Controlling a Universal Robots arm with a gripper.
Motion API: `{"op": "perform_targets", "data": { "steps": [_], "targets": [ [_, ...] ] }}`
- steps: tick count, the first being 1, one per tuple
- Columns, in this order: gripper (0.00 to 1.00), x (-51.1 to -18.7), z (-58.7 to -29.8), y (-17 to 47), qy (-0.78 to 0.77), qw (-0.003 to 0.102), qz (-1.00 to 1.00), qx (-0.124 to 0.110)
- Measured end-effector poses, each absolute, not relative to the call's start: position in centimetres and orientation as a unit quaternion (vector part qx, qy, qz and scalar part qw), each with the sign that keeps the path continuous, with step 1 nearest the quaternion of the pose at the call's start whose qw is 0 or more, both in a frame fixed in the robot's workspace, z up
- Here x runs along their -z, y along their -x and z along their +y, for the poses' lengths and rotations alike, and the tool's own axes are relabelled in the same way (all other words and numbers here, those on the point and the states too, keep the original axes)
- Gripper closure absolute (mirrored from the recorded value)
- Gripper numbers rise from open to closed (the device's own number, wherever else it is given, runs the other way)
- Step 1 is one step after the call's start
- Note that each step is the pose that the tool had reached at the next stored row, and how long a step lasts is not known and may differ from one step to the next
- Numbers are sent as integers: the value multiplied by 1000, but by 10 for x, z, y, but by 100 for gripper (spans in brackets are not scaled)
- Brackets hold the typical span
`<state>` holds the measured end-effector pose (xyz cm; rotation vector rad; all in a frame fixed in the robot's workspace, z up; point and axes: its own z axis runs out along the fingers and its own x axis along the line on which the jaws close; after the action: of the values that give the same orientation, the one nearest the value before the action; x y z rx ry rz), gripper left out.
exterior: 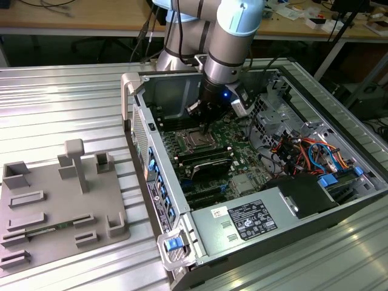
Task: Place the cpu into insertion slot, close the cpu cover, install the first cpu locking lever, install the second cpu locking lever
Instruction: 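Install the second cpu locking lever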
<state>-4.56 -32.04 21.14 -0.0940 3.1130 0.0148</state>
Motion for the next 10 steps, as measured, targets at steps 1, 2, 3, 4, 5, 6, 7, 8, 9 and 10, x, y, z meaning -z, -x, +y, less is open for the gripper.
{"op": "perform_targets", "data": {
  "steps": [1,2,3,4,5,6,7,8,9,10],
  "targets": [
    [89,-211,-321,45,30,14,999,-5],
    [89,-211,-321,43,30,13,999,-5],
    [89,-211,-322,41,30,13,999,-5],
    [89,-211,-322,39,30,13,999,-5],
    [89,-211,-322,35,29,13,999,-5],
    [89,-211,-322,34,29,13,999,-4],
    [89,-211,-324,33,28,13,1000,-4],
    [89,-211,-325,33,28,13,1000,-4],
    [89,-211,-327,33,28,13,1000,-4],
    [89,-211,-330,33,28,13,1000,-4]
  ]
}}
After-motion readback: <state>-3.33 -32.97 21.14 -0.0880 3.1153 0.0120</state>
